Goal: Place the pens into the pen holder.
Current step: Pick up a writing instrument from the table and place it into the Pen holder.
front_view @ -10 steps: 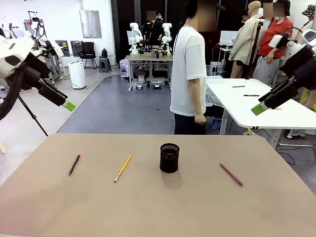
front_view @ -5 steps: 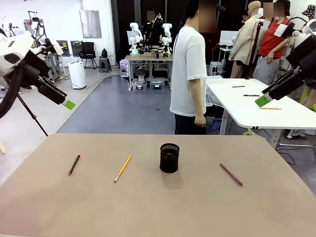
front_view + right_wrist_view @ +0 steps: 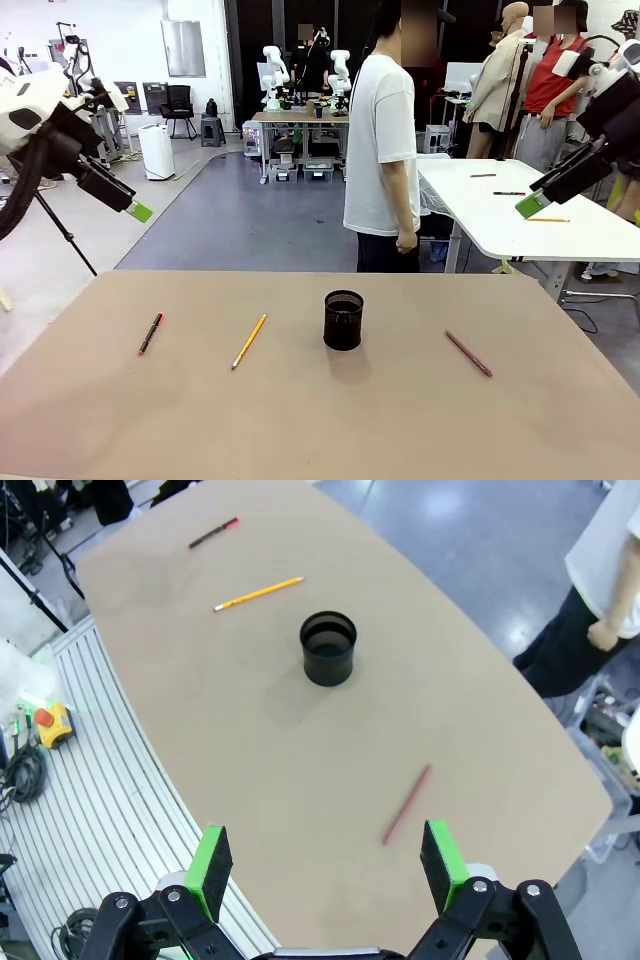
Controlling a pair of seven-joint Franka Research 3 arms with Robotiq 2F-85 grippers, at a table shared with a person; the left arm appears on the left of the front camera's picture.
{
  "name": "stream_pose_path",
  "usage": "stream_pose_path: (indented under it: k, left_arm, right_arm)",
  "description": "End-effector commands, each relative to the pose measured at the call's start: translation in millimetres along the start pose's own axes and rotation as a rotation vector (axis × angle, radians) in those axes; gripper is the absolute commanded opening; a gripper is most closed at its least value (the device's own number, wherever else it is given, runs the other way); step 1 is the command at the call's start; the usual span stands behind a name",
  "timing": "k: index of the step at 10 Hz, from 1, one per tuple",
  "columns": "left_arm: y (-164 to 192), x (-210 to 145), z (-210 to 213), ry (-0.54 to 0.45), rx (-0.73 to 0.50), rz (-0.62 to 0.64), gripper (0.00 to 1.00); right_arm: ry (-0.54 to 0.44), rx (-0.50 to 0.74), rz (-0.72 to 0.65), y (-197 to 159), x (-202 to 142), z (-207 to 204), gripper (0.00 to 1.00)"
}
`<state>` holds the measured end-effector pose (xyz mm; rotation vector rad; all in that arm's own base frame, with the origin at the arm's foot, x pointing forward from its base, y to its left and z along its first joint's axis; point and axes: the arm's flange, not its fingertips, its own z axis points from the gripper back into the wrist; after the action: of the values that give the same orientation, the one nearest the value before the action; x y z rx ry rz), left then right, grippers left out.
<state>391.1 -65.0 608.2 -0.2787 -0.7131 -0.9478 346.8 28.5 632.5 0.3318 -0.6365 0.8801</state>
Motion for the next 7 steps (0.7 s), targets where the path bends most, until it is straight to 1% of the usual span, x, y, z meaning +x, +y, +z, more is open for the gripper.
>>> stream_pose_path:
  k: [1,7]
  left_arm:
    - [0.8,-0.8,0.8,-0.003,-0.002,0.002,1.0]
    - [0.8,-0.8,0.8,-0.003,-0.002,0.002,1.0]
  right_arm:
    - [-0.011,0.009,-0.001,0.4,-0.3,1.5,1.0]
    - [-0.011,0.009,-0.001,0.4,-0.3,1.5,1.0]
